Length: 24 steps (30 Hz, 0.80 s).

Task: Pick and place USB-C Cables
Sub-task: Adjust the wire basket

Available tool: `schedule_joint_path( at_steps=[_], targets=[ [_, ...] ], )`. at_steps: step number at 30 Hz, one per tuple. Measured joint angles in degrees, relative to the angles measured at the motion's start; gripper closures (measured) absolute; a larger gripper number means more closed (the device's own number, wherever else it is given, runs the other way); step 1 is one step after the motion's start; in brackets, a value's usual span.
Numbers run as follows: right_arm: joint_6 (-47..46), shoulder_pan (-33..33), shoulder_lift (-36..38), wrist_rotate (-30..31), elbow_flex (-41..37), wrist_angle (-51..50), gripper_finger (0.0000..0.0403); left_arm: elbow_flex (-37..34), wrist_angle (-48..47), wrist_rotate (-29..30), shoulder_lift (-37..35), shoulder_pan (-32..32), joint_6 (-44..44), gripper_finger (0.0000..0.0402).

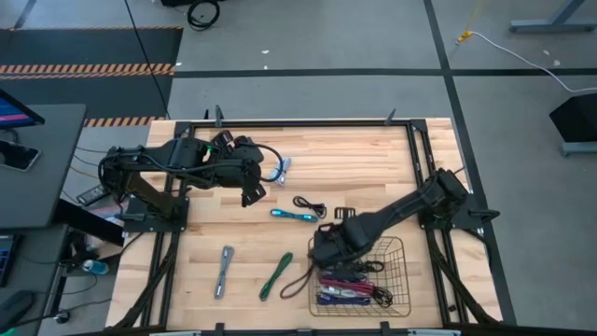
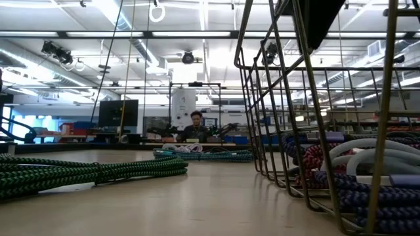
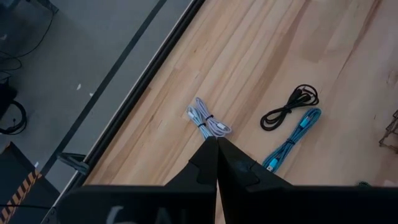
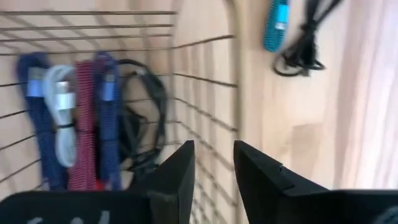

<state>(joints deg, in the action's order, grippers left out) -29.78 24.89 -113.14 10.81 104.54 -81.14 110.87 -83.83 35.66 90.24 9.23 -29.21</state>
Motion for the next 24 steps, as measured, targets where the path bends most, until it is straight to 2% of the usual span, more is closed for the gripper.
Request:
schedule_joint_path(
  at_steps=[6, 12, 24],
  targets=[
    [3.2, -3.1, 0.0, 1.4, -2.1, 0.1, 0.0263, 0.0, -0.4, 0.0, 0.0, 0.0, 0.1, 0.0397],
    [5.4, -5.2, 0.0, -0.3, -2.1, 2.6, 0.0258, 0.0, -0.7, 0.0, 0.0, 0.0, 0.1, 0.0397],
    [5.6, -5.4, -0.2, -2.6, -2.5, 6.1, 0.0258, 0.0, -0.8, 0.0, 0.0, 0.0, 1.4, 0.0397]
  ],
)
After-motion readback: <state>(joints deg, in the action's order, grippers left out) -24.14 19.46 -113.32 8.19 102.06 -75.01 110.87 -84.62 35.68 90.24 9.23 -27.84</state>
